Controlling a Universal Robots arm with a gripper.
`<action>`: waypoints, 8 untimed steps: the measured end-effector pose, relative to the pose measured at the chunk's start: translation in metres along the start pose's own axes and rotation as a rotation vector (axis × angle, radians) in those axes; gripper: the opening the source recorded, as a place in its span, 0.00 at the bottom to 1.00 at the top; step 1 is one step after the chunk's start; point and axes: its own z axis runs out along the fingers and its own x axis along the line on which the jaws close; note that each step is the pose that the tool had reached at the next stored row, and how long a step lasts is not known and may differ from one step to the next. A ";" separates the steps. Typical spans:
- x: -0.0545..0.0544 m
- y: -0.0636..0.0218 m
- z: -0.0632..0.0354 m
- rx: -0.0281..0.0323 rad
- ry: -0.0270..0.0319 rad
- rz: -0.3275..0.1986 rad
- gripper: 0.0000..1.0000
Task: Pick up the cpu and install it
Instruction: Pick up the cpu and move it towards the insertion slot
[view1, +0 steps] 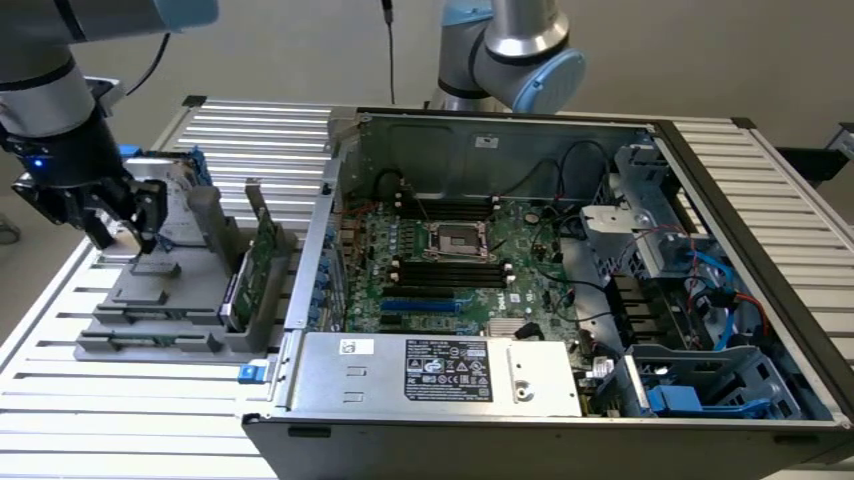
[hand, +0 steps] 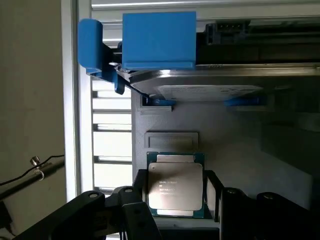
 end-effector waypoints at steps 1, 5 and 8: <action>-0.001 0.0001 -0.0049 0.0001 0.0009 0.000 0.55; -0.009 0.0006 -0.0234 0.0000 0.0032 0.000 0.55; -0.015 0.0009 -0.0376 0.0001 0.0049 0.000 0.55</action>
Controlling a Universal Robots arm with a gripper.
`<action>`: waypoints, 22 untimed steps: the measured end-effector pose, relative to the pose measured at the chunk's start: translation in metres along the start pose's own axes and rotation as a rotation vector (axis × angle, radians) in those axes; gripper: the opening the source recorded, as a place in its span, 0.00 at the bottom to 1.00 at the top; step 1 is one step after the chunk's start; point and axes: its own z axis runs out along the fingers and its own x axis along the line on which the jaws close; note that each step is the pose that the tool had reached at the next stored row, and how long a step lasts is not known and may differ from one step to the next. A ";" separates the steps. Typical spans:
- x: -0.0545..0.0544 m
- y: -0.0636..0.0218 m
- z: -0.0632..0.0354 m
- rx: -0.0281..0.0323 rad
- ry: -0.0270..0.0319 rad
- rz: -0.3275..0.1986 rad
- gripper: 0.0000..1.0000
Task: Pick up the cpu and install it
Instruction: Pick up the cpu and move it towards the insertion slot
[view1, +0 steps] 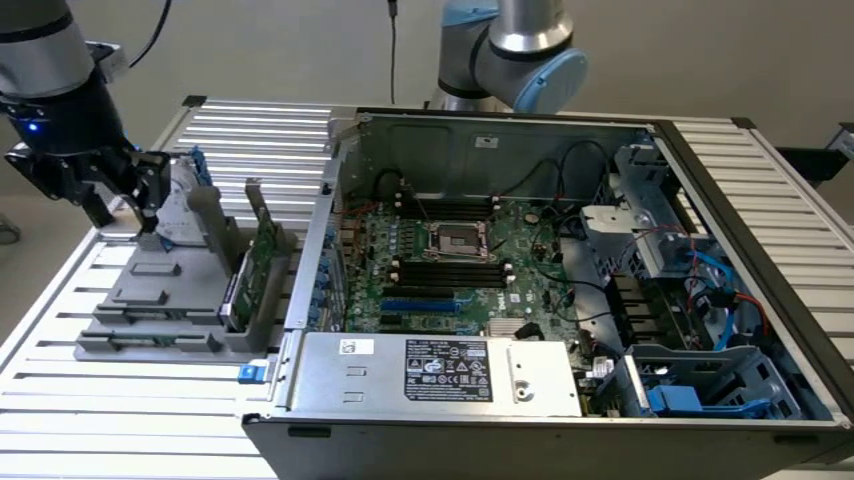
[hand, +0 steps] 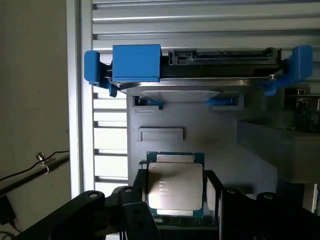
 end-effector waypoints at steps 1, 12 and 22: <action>-0.002 0.0001 -0.0049 -0.0001 0.0004 0.000 0.55; -0.027 0.0014 -0.0567 -0.0001 0.0106 0.000 0.55; -0.069 0.0024 -0.0962 0.0000 0.0228 0.001 0.55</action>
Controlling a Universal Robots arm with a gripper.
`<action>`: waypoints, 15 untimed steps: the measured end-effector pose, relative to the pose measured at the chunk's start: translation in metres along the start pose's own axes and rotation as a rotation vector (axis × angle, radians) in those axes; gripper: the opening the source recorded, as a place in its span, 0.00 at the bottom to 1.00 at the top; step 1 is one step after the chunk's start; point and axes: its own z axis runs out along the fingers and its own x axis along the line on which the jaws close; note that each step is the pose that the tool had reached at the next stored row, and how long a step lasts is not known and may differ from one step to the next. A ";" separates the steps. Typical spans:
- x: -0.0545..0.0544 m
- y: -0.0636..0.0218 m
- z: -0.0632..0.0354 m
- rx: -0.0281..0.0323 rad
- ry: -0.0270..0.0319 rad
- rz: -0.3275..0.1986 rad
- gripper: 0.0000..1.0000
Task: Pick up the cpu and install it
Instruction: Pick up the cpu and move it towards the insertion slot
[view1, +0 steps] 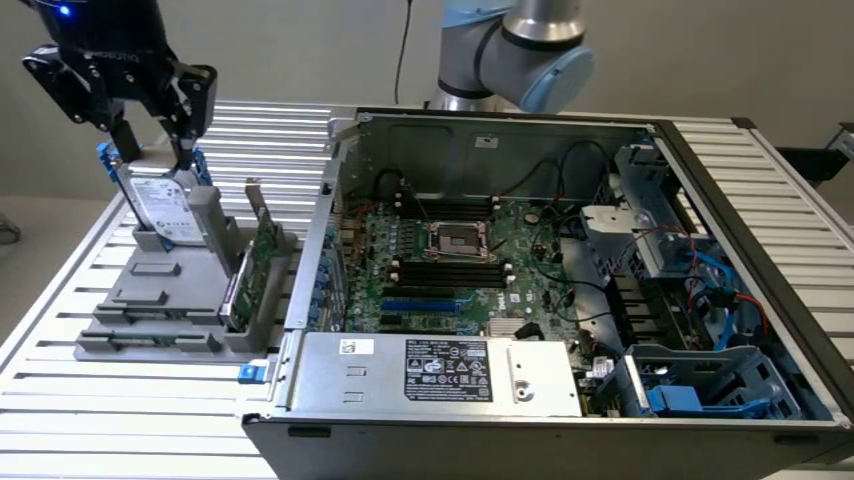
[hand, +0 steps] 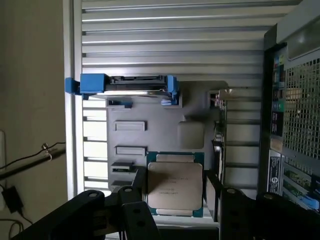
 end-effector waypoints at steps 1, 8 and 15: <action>-0.004 0.0001 -0.0035 -0.0001 0.0010 0.000 0.55; -0.034 0.0006 -0.0231 0.0000 0.0077 0.000 0.55; -0.066 0.0008 -0.0286 -0.0005 0.0080 0.000 0.55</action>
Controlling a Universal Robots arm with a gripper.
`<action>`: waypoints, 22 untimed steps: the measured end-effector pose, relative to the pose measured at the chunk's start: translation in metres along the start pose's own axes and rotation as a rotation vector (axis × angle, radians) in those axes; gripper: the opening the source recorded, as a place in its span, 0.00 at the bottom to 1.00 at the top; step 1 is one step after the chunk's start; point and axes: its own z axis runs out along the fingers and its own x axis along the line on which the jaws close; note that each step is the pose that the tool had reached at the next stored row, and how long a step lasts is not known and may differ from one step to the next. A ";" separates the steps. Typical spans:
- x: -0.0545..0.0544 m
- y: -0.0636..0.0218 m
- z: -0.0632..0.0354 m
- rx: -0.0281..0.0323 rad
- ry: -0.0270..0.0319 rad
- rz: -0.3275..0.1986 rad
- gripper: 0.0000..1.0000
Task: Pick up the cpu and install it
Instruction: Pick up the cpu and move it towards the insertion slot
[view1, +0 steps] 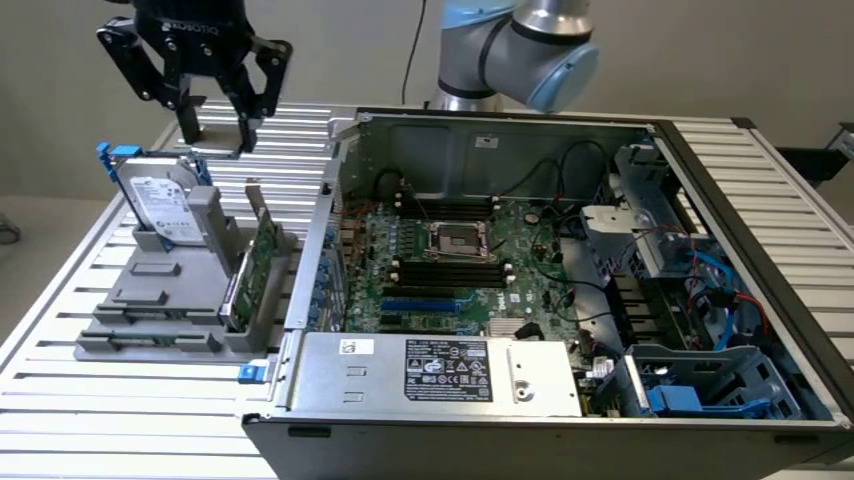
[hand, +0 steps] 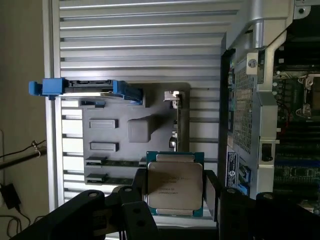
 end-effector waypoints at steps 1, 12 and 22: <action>-0.004 0.0000 -0.0005 -0.0002 0.0001 0.000 0.55; -0.054 0.0009 -0.0059 -0.0071 0.0001 -0.001 0.55; -0.099 0.0032 -0.0108 -0.0152 0.0002 -0.002 0.55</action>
